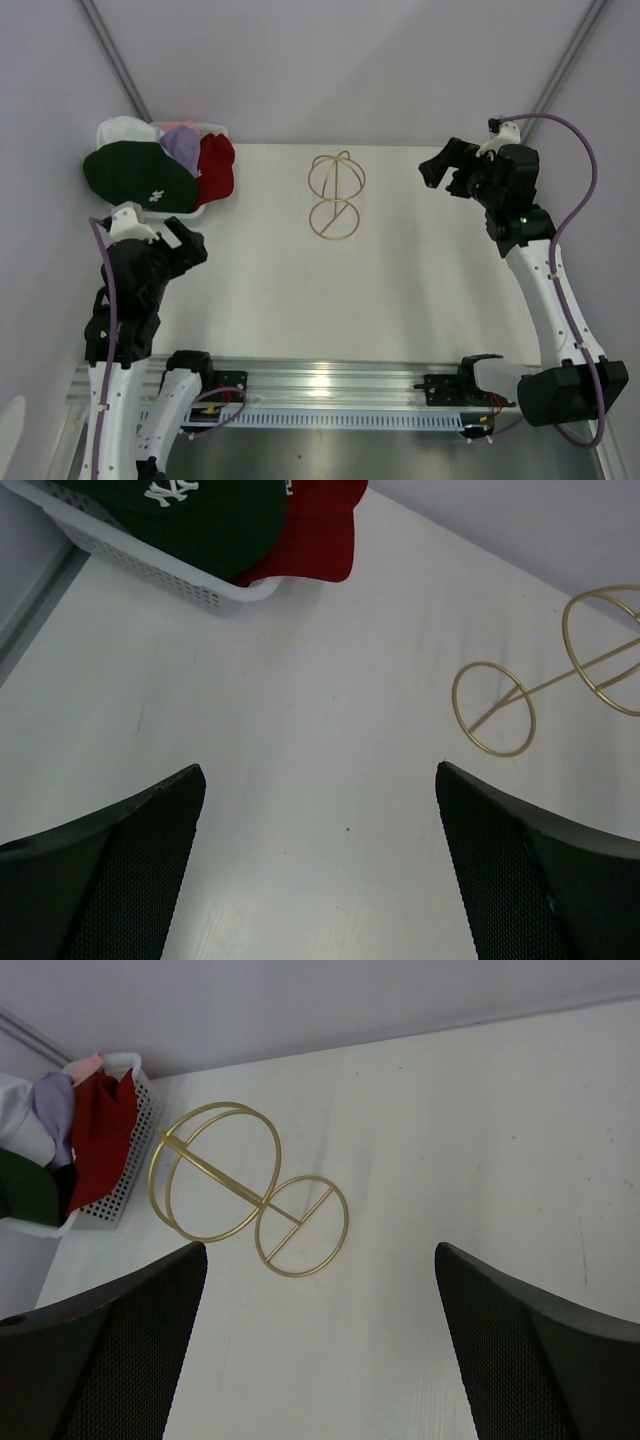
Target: Stack the hats
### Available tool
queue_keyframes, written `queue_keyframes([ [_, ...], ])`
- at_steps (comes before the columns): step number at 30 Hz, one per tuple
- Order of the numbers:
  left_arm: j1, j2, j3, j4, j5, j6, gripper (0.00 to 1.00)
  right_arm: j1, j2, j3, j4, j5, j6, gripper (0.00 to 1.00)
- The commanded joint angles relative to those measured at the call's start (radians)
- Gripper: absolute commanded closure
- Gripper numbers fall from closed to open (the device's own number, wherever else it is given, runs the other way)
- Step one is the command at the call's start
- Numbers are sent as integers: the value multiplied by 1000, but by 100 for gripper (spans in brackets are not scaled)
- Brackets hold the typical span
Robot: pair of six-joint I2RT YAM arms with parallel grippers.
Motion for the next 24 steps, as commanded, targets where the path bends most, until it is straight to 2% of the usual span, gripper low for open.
queue_keyframes([
  [1, 3, -15, 21, 31, -75, -14, 0, 10, 11, 14, 39, 33, 31, 0],
  [4, 3, -19, 6, 7, -91, -179, 1, 30, 14, -32, 79, 36, 41, 0],
  [7, 4, 31, -3, 39, -50, -256, 1, 82, 40, -50, 81, 89, 31, 0],
  [10, 38, 134, 50, 34, -112, -306, 1, 131, 84, -30, 73, 116, 9, 0],
  [11, 103, 151, 58, 60, -94, -295, 1, 139, 93, -23, 71, 117, 17, 0],
  [15, 188, 287, 114, 201, 21, -226, 2, 147, 144, -32, 125, 56, 38, 0],
  [19, 309, 468, 252, 217, 130, -247, 7, 145, 172, -52, 169, 36, 43, 0],
  [22, 325, 574, 297, 266, 193, -219, 7, 145, 184, -49, 183, 34, 14, 0],
  [24, 323, 593, 271, 391, 232, -200, 7, 145, 198, -46, 188, 48, -12, 0],
])
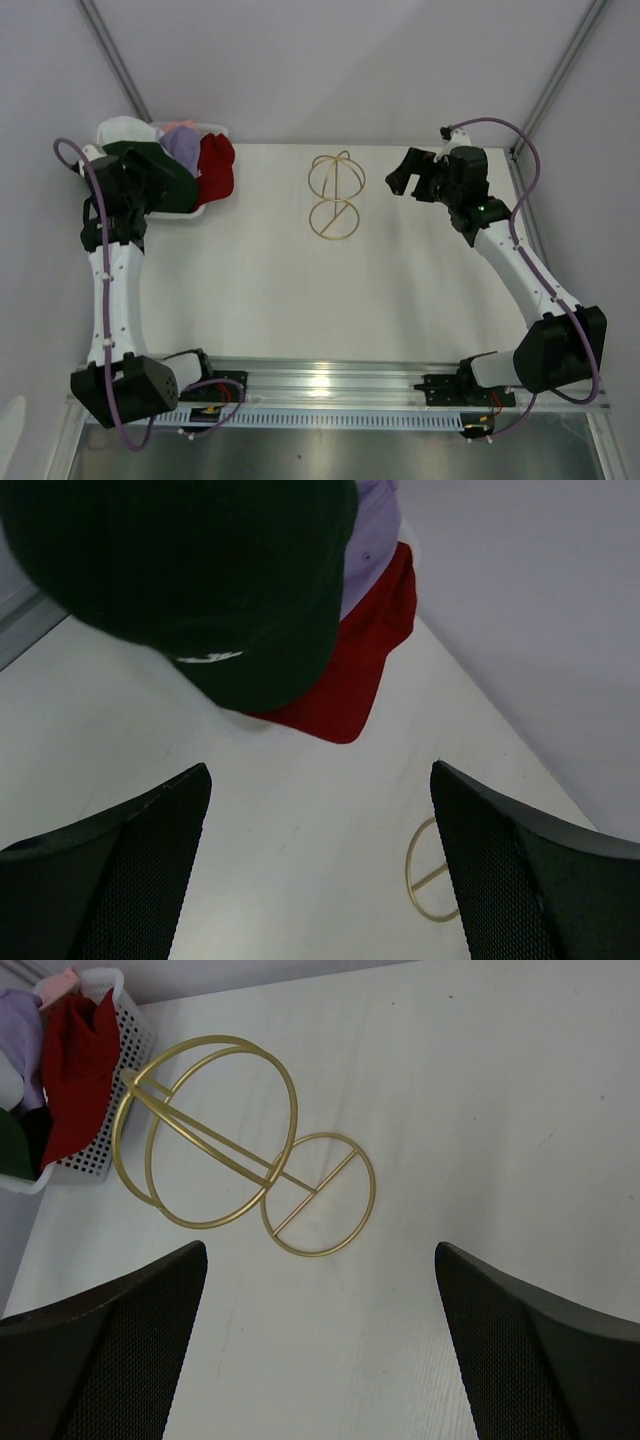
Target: Stack the hats
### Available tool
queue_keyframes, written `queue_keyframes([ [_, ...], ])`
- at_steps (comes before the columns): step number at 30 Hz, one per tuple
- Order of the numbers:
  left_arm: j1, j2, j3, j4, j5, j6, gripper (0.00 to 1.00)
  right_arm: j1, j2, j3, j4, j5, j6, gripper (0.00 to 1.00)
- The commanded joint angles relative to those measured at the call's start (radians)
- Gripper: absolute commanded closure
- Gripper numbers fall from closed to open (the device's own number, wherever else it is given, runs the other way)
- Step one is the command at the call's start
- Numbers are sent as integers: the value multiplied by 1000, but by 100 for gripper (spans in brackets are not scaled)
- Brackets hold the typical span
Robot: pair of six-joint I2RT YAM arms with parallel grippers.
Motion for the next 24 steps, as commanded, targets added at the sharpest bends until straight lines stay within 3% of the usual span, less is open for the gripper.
queue_keyframes([
  [1, 1, 47, -9, 190, 143, 22, 7, 0, 15, 9, 72, 5, -39, 1],
  [5, -106, 125, -13, 215, 6, 21, 6, -8, 31, 3, 101, -14, -21, 0],
  [7, -158, 159, -25, 224, 5, -37, 5, -10, 31, -7, 121, -44, 14, 0],
  [10, -192, 176, -137, 362, 30, -201, 6, -10, 40, -9, 135, -71, 37, 0],
  [11, -203, 164, -221, 506, 22, -241, 7, -10, 42, -3, 123, -74, 37, 1],
  [14, -258, 132, -364, 716, -93, -325, 8, -10, 38, 5, 94, -87, 42, 0],
  [17, -264, 223, -262, 614, -97, -296, 8, -6, 11, 15, 66, -119, 36, 0],
  [24, -266, 435, 178, 135, -393, -98, 8, 15, -28, 9, 67, -136, 11, 0],
])
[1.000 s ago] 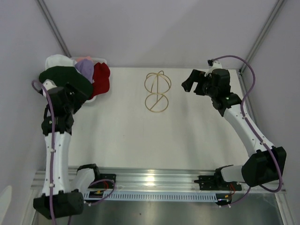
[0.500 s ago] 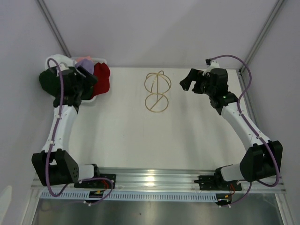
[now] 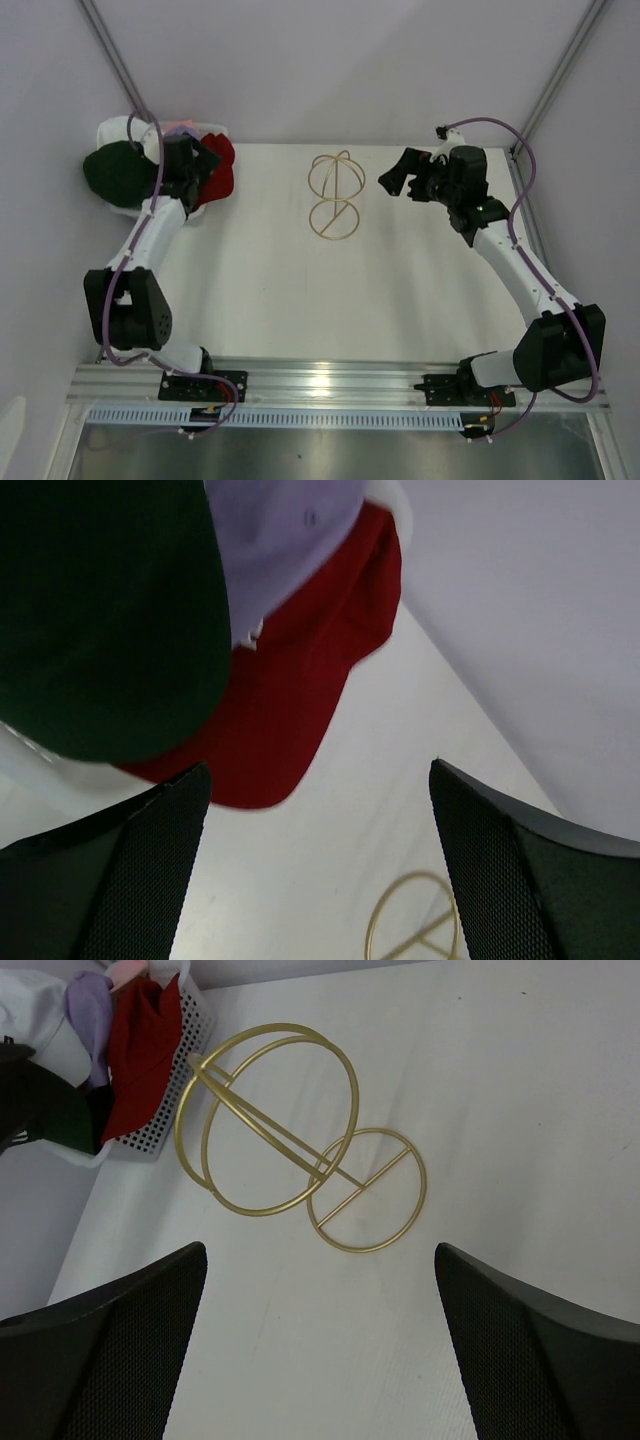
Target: Stack the hats
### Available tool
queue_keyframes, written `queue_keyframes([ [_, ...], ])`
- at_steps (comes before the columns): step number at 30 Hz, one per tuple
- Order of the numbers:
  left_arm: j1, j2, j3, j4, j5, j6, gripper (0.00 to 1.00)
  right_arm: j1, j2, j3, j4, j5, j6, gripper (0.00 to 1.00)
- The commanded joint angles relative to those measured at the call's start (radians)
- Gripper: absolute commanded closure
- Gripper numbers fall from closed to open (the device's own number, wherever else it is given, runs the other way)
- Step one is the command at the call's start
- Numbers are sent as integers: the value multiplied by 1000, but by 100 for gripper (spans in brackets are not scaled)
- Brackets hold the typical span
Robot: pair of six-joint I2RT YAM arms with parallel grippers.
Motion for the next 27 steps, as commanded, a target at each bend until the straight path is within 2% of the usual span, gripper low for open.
queue_keyframes([
  [1, -3, 86, 221, -209, -255, 100, 8, 16, -33, 19, 13, -23, -11, 0],
  [4, -20, 164, 319, -288, -300, 175, 9, 23, -19, 22, 1, -21, 1, 0],
  [5, -33, 222, 417, -350, -311, 202, 9, 26, -13, 22, -4, -20, 3, 0],
  [10, -101, 400, 664, -610, -438, 282, 8, 28, 4, 26, -19, -6, -12, 0],
  [14, -155, 462, 679, -638, -568, 327, 10, 28, 25, 30, -21, -12, -17, 0],
  [17, -152, 499, 698, -680, -593, 310, 16, 30, 33, 36, -32, -20, -15, 0],
  [22, -150, 563, 743, -710, -703, 342, 18, 30, 17, 20, -33, -11, -23, 0],
  [25, -138, 575, 740, -728, -725, 342, 18, 31, 20, 16, -33, -11, -25, 0],
  [27, -123, 571, 734, -733, -714, 319, 24, 33, 24, 14, -32, -12, -18, 1],
])
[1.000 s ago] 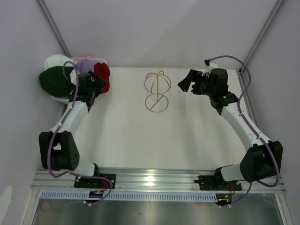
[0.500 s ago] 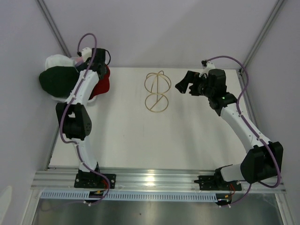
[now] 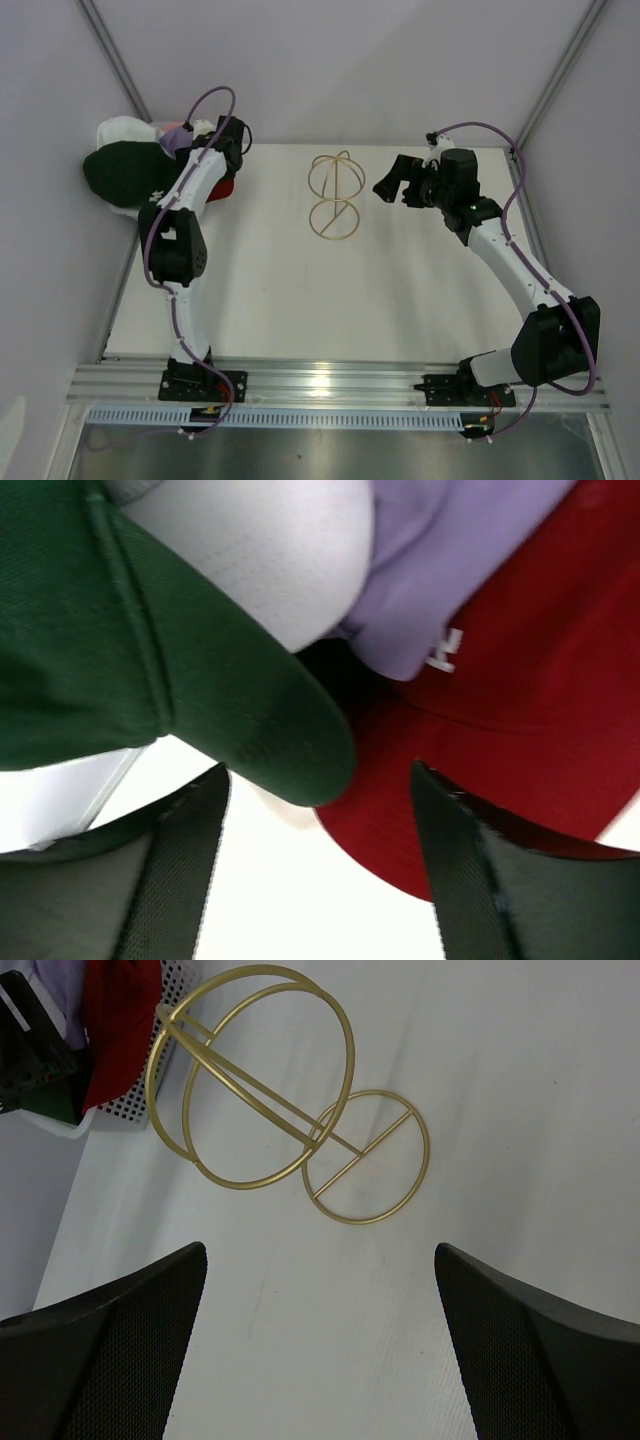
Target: Stack the hats
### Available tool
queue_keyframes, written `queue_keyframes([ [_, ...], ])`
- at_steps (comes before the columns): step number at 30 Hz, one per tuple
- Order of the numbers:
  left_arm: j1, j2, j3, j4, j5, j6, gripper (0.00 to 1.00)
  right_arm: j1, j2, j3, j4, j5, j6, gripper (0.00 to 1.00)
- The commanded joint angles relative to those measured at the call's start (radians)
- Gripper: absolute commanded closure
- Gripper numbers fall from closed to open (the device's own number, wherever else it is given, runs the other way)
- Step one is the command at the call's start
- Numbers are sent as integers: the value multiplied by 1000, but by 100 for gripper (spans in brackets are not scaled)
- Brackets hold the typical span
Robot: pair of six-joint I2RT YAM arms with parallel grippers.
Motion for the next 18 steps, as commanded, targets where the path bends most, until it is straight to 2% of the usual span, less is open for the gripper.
queue_keyframes([
  [1, 28, -9, 34, -22, -58, -6, 27, 8, -2, 8, 20, -1, -10, 0],
  [4, 40, -27, -3, 45, -57, 38, 32, 7, 4, 5, 29, -7, -7, 1],
  [7, 44, -18, 1, 57, -72, 73, 41, 8, 15, 10, 27, -6, -7, 1],
  [8, 44, -18, 0, 62, -74, 81, 49, 10, 15, 10, 26, -6, -5, 1],
  [10, 44, -19, -6, 70, -72, 86, 57, 8, 18, 7, 32, -3, -1, 0],
  [12, 44, -21, -6, 80, -69, 109, 71, 11, 21, 5, 32, -3, 2, 0],
  [13, 44, -21, -6, 83, -66, 132, 82, 13, 24, 5, 32, -3, 1, 0],
  [16, 44, -42, -11, 86, -46, 161, 99, 14, 27, 7, 23, -3, 1, 0],
  [18, 44, -65, -28, 120, -34, 185, 99, 16, 22, 7, 21, -1, 2, 0],
])
